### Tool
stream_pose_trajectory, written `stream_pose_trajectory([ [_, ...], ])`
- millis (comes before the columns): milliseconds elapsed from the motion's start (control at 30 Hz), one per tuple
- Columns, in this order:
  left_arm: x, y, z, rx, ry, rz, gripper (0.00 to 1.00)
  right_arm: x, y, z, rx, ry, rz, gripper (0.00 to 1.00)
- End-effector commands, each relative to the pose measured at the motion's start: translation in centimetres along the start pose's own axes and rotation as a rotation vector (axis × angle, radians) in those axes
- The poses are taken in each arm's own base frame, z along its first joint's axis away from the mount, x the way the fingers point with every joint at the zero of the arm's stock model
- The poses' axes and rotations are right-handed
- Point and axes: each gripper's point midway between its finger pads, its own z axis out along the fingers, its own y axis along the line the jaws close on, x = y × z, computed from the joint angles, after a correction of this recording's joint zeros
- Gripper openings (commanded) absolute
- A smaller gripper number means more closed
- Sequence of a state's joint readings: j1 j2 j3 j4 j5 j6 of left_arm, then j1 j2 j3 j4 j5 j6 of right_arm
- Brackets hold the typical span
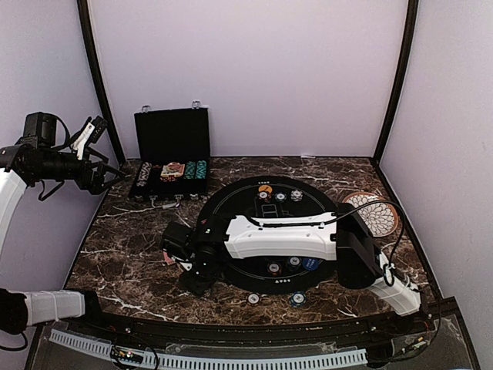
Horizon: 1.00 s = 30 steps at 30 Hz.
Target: Distribute texas hold em gaming equipment
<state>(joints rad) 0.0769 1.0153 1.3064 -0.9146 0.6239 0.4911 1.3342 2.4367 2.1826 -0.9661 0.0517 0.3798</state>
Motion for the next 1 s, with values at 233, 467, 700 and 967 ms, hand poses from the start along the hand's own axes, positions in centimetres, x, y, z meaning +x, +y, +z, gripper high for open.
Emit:
stream_pose_trajectory([
  [233, -0.4, -0.3, -0.3, 0.010, -0.018, 0.013, 0.99, -1.2, 0.0, -1.5, -0.010, -0.048, 0.014, 0.41],
  [467, -0.4, -0.2, -0.3, 0.009, -0.016, 0.012, 0.99, -1.4, -0.1, -2.0, -0.009, -0.057, 0.020, 0.31],
  [700, -0.4, -0.3, -0.4, 0.008, -0.018, 0.013, 0.99, -2.3, -0.9, -3.8, 0.012, -0.093, 0.039, 0.23],
  [967, -0.4, -0.3, -0.4, 0.010, -0.018, 0.013, 0.99, -3.5, -1.7, -7.1, 0.014, -0.151, 0.064, 0.23],
])
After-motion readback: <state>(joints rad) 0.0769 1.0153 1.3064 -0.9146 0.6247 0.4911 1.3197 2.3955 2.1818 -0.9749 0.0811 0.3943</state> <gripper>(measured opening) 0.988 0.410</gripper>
